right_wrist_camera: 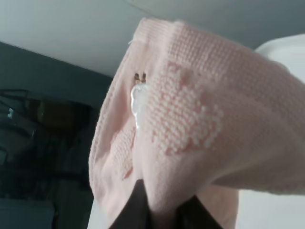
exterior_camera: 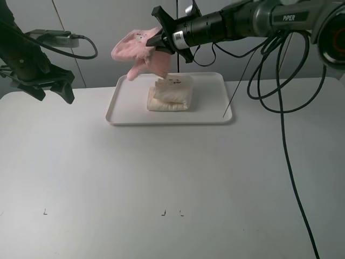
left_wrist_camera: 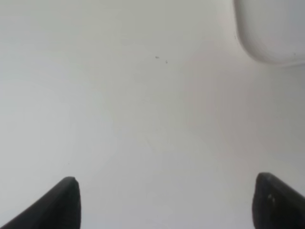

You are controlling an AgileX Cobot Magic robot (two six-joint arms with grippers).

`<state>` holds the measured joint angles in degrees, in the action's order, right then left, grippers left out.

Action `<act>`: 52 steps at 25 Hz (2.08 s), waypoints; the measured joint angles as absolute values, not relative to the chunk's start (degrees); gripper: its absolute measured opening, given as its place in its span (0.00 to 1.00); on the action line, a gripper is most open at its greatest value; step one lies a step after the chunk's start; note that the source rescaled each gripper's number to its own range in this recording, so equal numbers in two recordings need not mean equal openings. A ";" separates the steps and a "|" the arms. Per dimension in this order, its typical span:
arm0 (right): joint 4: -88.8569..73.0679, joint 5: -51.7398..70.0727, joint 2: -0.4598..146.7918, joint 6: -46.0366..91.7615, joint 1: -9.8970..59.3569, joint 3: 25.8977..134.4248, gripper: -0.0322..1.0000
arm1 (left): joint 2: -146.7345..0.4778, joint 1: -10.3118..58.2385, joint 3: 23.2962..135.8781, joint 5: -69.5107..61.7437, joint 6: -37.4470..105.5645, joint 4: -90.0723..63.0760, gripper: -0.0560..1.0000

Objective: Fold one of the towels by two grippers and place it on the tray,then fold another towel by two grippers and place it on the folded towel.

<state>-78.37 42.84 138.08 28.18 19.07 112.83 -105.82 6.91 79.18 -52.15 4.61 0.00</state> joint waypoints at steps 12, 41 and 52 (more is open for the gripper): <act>-51.02 48.79 139.86 13.40 17.72 112.83 0.08 | -105.82 6.91 79.18 -52.15 4.61 0.00 0.93; -10.73 51.25 123.49 2.84 17.72 109.77 1.00 | -96.59 6.91 76.12 -52.58 4.61 1.87 0.93; -7.63 45.60 96.02 2.19 17.72 77.65 1.00 | -77.86 6.91 57.83 -49.68 1.69 3.30 0.93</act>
<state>-7.63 45.60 96.02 2.19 17.72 77.65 -77.86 6.91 57.83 -49.68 1.69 3.30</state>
